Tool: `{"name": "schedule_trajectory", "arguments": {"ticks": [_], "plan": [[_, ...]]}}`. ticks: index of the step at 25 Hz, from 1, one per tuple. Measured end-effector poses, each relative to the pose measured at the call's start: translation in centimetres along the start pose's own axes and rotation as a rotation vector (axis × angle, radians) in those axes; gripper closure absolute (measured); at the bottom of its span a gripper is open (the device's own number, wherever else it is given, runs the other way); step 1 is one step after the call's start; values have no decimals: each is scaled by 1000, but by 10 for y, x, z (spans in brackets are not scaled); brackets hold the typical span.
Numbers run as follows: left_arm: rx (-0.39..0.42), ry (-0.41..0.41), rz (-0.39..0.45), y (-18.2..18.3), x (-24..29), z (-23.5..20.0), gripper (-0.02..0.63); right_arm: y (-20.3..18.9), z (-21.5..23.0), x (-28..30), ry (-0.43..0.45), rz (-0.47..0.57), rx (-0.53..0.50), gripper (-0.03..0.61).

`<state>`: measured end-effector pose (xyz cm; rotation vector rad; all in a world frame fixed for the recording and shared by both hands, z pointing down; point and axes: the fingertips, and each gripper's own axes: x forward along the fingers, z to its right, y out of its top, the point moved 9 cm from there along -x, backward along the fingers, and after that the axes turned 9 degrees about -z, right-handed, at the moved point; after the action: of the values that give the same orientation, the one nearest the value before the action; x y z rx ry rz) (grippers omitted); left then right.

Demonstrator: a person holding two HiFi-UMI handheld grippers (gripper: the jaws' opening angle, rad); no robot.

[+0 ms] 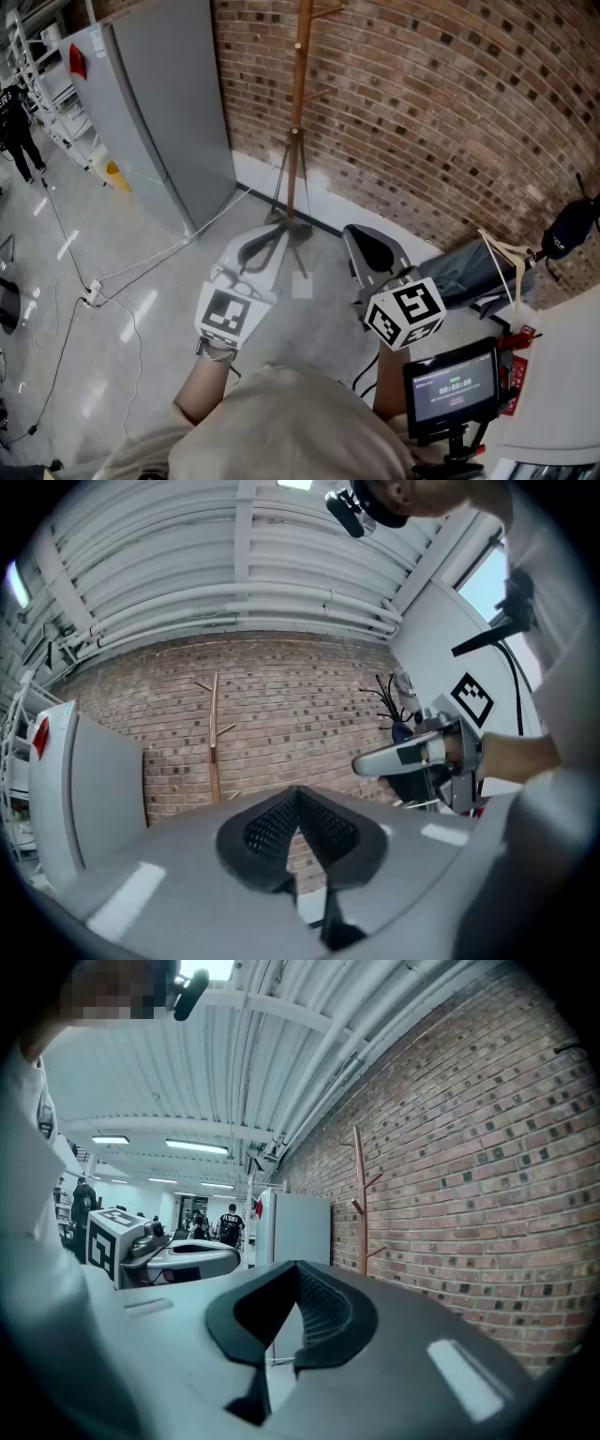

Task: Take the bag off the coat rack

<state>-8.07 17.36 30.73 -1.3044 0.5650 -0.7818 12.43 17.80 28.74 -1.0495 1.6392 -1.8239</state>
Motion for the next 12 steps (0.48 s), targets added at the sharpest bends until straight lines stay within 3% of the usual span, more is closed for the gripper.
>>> {"name": "schedule_trajectory", "arguments": {"ticks": [4, 12], "plan": [[30, -6, -12, -6, 1, 1, 614, -2, -5, 2, -12, -7, 10, 578], [9, -24, -14, -11, 0, -5, 614, -5, -8, 6, -16, 42, 64, 577]]}}
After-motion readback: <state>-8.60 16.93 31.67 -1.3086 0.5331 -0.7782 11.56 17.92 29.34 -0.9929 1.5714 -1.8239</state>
